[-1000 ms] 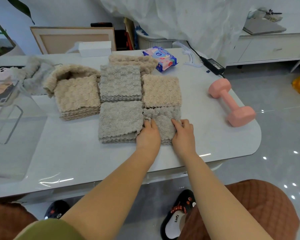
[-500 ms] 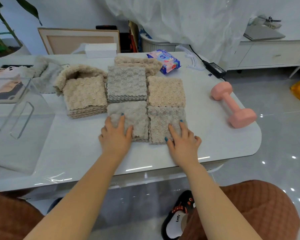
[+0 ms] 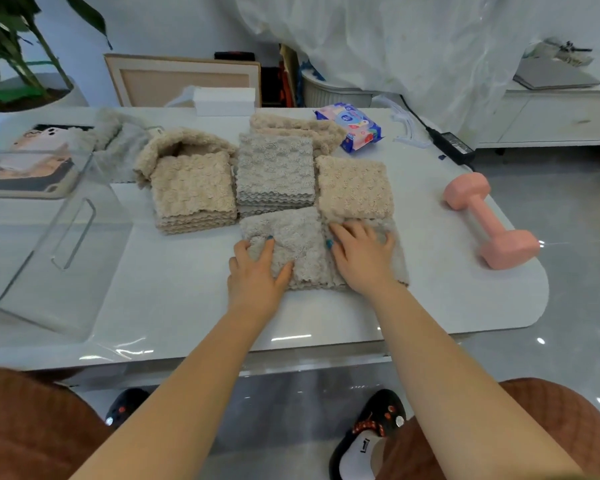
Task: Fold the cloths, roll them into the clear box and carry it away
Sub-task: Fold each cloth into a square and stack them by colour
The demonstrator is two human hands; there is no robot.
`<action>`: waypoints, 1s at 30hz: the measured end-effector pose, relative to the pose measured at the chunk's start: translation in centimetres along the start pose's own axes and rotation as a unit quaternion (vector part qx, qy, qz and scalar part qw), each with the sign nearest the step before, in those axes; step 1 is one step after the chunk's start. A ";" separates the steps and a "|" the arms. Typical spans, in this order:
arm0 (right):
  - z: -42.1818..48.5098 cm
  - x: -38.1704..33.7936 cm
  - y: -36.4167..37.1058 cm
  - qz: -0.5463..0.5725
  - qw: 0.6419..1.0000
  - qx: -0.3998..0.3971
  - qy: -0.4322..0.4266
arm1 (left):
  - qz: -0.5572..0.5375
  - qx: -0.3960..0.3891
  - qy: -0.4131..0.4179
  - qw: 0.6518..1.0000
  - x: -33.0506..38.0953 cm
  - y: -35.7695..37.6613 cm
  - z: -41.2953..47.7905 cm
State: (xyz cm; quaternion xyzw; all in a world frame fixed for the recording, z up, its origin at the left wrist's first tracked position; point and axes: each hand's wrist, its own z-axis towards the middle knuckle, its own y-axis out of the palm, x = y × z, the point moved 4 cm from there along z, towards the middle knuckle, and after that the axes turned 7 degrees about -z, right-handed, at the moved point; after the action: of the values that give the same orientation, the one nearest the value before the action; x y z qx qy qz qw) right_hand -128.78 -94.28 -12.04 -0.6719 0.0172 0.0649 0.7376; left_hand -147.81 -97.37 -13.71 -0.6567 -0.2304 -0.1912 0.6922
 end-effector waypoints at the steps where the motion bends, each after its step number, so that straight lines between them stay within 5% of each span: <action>1: 0.3 -0.2 1.2 -0.018 0.999 -0.043 0.012 | 0.005 -0.010 -0.002 1.000 -0.3 -0.1 0.1; 8: 1.9 0.3 1.7 -0.022 0.982 -0.175 0.067 | -0.024 -0.143 -0.001 0.989 -1.1 -2.5 2.2; 12: 1.7 -1.5 -2.8 0.130 0.979 0.055 0.145 | -0.058 0.048 0.015 0.997 -2.4 -8.0 5.3; 14: 1.5 -4.1 -4.2 0.145 0.975 0.142 0.090 | -0.067 0.165 0.016 0.984 -3.9 -10.9 7.5; 17: 1.0 -8.5 -2.1 0.066 0.996 0.025 -0.057 | -0.086 0.271 -0.029 0.958 -6.7 -14.3 11.1; 20: 0.0 -9.0 2.1 -0.024 0.994 -0.081 -0.066 | -0.118 0.287 -0.132 0.942 -8.2 -15.5 14.3; 26: 0.2 -8.7 2.9 -0.046 0.991 -0.113 -0.060 | -0.075 0.162 -0.220 0.959 -9.1 -15.6 18.4; 30: 0.2 -9.2 2.0 -0.060 0.989 -0.122 -0.061 | -0.113 0.289 -0.151 0.939 -6.7 -18.5 18.1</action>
State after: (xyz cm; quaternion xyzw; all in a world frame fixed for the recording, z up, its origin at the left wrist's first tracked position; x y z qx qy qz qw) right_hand -138.17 -94.54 -13.00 -0.7514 -0.0759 0.0626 0.6525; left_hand -165.01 -80.78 -1.74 -0.4194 -0.4501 -0.0917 0.7830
